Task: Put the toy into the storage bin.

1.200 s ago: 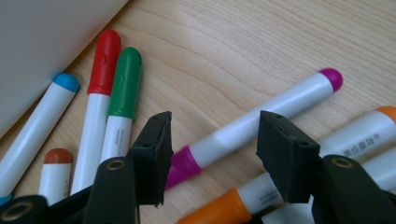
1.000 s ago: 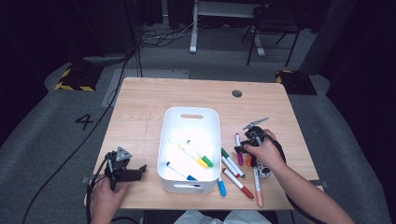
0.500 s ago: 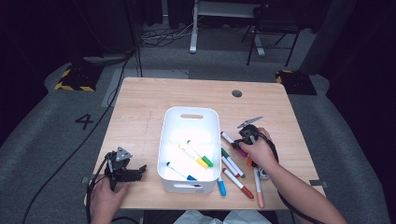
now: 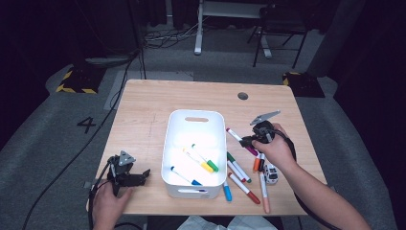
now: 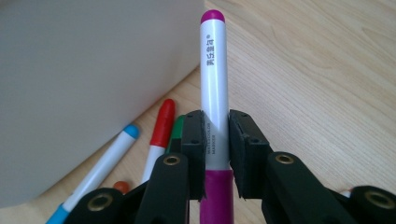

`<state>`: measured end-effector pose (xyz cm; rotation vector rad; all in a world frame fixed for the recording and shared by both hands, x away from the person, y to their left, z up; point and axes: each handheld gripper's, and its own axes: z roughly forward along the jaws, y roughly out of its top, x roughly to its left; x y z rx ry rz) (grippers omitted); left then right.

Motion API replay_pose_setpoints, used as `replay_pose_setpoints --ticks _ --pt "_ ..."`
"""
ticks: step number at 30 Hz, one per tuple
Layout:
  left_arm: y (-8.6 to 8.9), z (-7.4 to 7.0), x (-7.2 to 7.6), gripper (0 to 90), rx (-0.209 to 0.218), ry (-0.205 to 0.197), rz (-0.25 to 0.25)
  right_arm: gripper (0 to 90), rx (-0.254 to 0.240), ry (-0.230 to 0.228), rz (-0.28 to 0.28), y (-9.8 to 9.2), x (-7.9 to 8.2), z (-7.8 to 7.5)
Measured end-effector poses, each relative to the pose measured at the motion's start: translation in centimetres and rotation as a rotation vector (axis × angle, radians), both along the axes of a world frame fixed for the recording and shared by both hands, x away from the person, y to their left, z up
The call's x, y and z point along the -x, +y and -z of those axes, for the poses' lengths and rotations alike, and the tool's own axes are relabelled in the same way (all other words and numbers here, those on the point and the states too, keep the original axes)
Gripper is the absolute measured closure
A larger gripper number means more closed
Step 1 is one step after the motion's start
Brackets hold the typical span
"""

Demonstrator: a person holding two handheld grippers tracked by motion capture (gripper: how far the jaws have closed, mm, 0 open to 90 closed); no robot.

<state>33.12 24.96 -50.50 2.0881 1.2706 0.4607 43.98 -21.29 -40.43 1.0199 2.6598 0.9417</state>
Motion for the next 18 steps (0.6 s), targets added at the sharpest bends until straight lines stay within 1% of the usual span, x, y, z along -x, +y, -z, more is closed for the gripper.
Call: replay_pose_setpoints --ticks 4,5,6,7,11,12,14,15,16,17,18 --pt "0.0 0.0 0.0 11.4 0.001 0.001 -0.003 76.8 -0.016 -0.017 -0.037 0.1 0.4 -1.3" --pt "0.0 0.0 0.0 11.4 0.002 0.000 -0.002 76.7 -0.018 -0.012 -0.034 0.2 0.6 -1.7" --pt "0.0 0.0 0.0 11.4 0.002 0.000 -0.003 76.8 -0.028 -0.020 -0.046 0.2 0.6 -1.9" --pt "0.0 0.0 0.0 11.5 0.002 0.000 -0.002 76.8 -0.035 -0.018 -0.052 0.3 0.7 -2.2" --pt "0.0 0.0 0.0 11.4 0.002 0.000 -0.003 76.7 -0.056 -0.030 -0.069 0.5 1.2 -3.2" --pt "0.0 0.0 0.0 11.4 0.002 0.001 -0.002 76.7 -0.047 -0.031 -0.065 0.6 1.3 -3.6" --pt "0.0 0.0 0.0 11.4 0.002 0.001 -0.003 76.7 -0.049 -0.044 -0.072 0.5 1.4 -4.0" --pt "0.0 0.0 0.0 11.4 0.002 0.001 -0.002 76.7 -0.040 -0.039 -0.064 0.4 1.4 -4.3" --pt "0.0 0.0 0.0 11.4 0.002 0.001 -0.002 76.7 -0.043 -0.051 -0.068 0.4 1.4 -4.5" --pt "0.0 0.0 0.0 11.4 0.002 0.000 -0.002 76.8 -0.045 -0.046 -0.056 0.3 1.5 -4.8" --pt "0.0 0.0 0.0 11.5 0.004 0.000 -0.002 76.8 -0.041 -0.061 -0.067 0.2 1.5 -5.0"
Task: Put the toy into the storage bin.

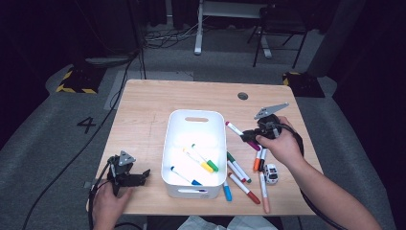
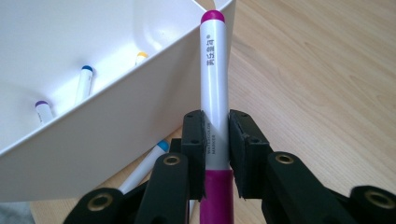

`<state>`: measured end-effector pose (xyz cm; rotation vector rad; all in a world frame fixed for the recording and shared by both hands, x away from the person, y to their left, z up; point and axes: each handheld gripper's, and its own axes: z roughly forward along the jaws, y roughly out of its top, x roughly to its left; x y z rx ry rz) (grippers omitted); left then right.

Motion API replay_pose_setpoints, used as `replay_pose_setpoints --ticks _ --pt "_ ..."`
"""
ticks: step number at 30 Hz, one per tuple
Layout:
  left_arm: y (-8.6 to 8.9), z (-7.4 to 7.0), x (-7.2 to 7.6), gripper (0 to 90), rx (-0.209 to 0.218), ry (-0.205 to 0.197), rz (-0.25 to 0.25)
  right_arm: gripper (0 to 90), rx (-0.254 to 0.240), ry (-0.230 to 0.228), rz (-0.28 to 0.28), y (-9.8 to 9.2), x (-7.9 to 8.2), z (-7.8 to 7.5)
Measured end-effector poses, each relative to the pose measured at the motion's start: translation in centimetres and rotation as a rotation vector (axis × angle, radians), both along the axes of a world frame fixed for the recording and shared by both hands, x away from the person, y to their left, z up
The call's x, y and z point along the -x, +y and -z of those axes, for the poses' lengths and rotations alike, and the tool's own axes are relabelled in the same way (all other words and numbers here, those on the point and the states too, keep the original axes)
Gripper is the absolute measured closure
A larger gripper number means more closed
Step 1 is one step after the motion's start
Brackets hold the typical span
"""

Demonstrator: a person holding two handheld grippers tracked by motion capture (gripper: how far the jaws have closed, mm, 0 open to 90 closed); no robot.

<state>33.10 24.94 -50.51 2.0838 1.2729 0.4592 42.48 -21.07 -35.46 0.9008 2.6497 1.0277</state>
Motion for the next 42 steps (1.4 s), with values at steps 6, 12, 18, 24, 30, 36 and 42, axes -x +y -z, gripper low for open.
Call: replay_pose_setpoints --ticks 6,12,18,24,30,36,42 --pt "0.0 0.0 0.0 11.4 -0.003 0.000 0.001 76.7 -0.026 -0.019 -0.014 0.4 0.7 -1.4" --pt "0.0 0.0 0.0 11.4 -0.001 0.000 -0.001 76.7 -0.057 -0.012 -0.051 1.4 1.3 -2.3" --pt "0.0 0.0 0.0 11.4 -0.001 0.001 -0.001 76.7 -0.040 -0.013 -0.091 3.1 1.3 -2.5" --pt "0.0 0.0 0.0 11.4 -0.001 0.001 -0.001 76.7 -0.050 -0.020 -0.133 4.8 1.2 -2.6" --pt "0.0 0.0 0.0 11.4 -0.001 0.001 -0.001 76.7 -0.045 -0.031 -0.162 6.3 1.1 -2.8" --pt "0.0 0.0 0.0 11.4 -0.004 0.000 0.001 76.7 -0.044 -0.040 -0.181 7.7 1.0 -2.7" --pt "0.0 0.0 -0.1 11.4 -0.004 -0.001 -0.002 76.7 -0.065 -0.058 -0.197 8.7 0.8 -2.7"
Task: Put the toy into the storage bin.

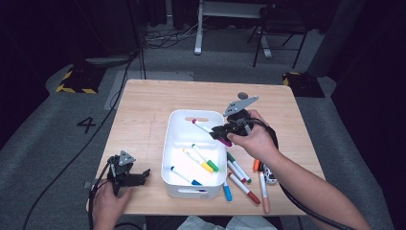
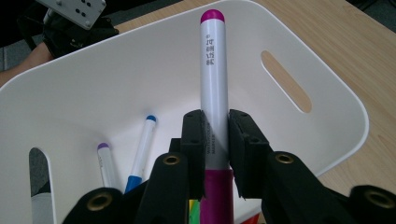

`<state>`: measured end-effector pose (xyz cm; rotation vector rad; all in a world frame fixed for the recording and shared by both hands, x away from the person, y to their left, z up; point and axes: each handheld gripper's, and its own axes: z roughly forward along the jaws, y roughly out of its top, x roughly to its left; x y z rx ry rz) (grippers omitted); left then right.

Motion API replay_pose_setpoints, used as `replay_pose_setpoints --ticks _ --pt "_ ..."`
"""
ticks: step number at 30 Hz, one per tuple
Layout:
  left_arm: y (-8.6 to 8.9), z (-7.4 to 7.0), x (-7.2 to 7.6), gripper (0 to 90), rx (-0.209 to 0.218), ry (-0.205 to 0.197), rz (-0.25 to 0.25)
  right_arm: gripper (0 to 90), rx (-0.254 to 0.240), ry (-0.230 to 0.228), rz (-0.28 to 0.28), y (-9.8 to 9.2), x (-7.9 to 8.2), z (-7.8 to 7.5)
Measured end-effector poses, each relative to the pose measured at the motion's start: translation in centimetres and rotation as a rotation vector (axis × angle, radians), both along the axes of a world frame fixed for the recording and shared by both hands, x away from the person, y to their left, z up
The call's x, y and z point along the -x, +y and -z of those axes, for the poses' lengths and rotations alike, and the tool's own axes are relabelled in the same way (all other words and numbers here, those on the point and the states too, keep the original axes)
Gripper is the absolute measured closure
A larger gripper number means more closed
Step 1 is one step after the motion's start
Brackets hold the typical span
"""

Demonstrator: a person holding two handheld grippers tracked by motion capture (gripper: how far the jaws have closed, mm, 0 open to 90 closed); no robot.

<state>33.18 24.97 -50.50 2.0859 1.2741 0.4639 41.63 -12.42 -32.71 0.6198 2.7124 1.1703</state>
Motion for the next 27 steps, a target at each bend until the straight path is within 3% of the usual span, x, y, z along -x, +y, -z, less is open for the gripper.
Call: replay_pose_setpoints --ticks 18,24,27 --pt "0.0 0.0 0.0 11.4 -0.001 -0.004 -0.005 76.7 0.046 0.006 -0.049 2.7 0.1 2.1" --pt "0.0 0.0 0.0 11.4 -0.001 -0.004 -0.005 76.7 0.112 -0.002 -0.052 3.1 0.2 2.9" --pt "0.0 0.0 0.0 11.4 -0.001 -0.004 -0.005 76.7 0.123 0.001 -0.051 3.1 0.2 3.2"
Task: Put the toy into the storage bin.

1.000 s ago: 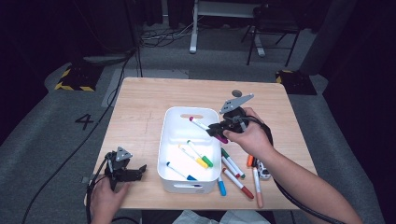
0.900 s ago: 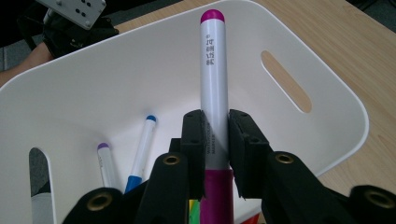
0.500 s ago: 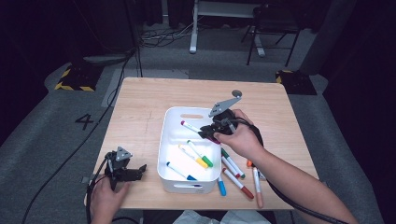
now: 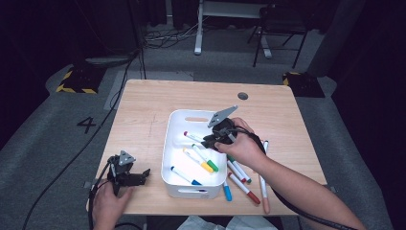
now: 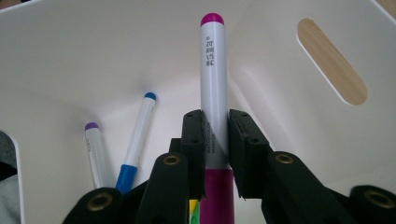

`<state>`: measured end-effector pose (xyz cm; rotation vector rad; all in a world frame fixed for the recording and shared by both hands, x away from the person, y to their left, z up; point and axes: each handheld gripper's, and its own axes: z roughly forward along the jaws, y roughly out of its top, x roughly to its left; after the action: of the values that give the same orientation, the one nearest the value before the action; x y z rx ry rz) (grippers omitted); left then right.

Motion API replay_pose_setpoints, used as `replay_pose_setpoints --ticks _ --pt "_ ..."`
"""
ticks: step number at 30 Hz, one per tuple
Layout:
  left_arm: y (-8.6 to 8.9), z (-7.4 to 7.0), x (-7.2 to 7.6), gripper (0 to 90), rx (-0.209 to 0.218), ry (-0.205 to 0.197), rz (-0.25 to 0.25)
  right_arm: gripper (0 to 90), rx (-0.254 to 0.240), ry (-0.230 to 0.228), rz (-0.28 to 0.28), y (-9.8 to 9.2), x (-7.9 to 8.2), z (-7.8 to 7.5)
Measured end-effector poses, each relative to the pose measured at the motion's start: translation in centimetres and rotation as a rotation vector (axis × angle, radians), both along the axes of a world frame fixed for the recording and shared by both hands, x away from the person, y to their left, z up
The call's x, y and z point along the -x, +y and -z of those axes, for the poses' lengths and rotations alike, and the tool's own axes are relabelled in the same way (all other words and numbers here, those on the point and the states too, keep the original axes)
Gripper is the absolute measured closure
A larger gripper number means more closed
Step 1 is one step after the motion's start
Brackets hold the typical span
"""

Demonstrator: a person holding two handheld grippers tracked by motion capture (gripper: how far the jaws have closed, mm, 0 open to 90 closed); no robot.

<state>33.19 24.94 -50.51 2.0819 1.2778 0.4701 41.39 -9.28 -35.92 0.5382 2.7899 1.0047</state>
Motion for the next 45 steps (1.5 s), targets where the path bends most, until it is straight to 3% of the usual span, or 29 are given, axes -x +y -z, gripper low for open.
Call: replay_pose_setpoints --ticks 12,13,14,16,19,20,22,24,27,28,31,37,45 --pt "0.0 0.0 0.0 11.4 0.000 0.000 0.000 76.7 0.070 0.057 -0.036 1.0 0.6 1.2" --pt "0.0 0.0 0.0 11.4 0.000 0.000 0.000 76.6 0.074 0.046 -0.057 1.0 0.4 1.3" --pt "0.0 0.0 0.0 11.4 0.000 0.000 0.000 76.6 0.079 0.045 -0.050 1.1 0.5 1.3" --pt "0.0 0.0 0.0 11.4 0.000 0.000 0.000 76.6 0.103 0.102 -0.009 1.1 0.9 1.1" --pt "0.0 0.0 0.0 11.4 0.000 0.000 0.000 76.6 0.108 0.090 -0.037 1.2 0.8 1.1" --pt "0.0 0.0 0.0 11.4 0.000 0.000 0.000 76.6 0.118 0.110 -0.023 1.3 1.0 1.0" --pt "0.0 0.0 0.0 11.4 0.000 0.000 0.000 76.5 0.119 0.101 -0.038 1.3 1.1 1.0" --pt "0.0 0.0 0.0 11.4 0.000 0.000 0.000 76.2 0.121 0.119 -0.043 1.3 1.1 1.0" --pt "0.0 0.0 0.0 11.4 0.000 0.000 0.000 58.6 0.085 0.132 -0.047 1.1 1.1 1.0" --pt "0.0 0.0 0.0 11.4 0.000 0.000 0.000 54.7 0.045 0.104 -0.067 1.0 0.9 1.0" --pt "0.0 0.0 0.0 11.4 0.000 0.000 0.000 48.1 0.007 0.116 -0.042 0.5 1.0 0.5" --pt "0.0 0.0 0.0 11.4 -0.001 0.000 -0.001 47.4 -0.064 0.076 -0.013 -1.5 0.9 -1.0" --pt "0.0 0.0 0.0 11.4 0.000 0.000 0.000 48.9 -0.092 0.057 0.052 -4.3 1.1 -2.1"
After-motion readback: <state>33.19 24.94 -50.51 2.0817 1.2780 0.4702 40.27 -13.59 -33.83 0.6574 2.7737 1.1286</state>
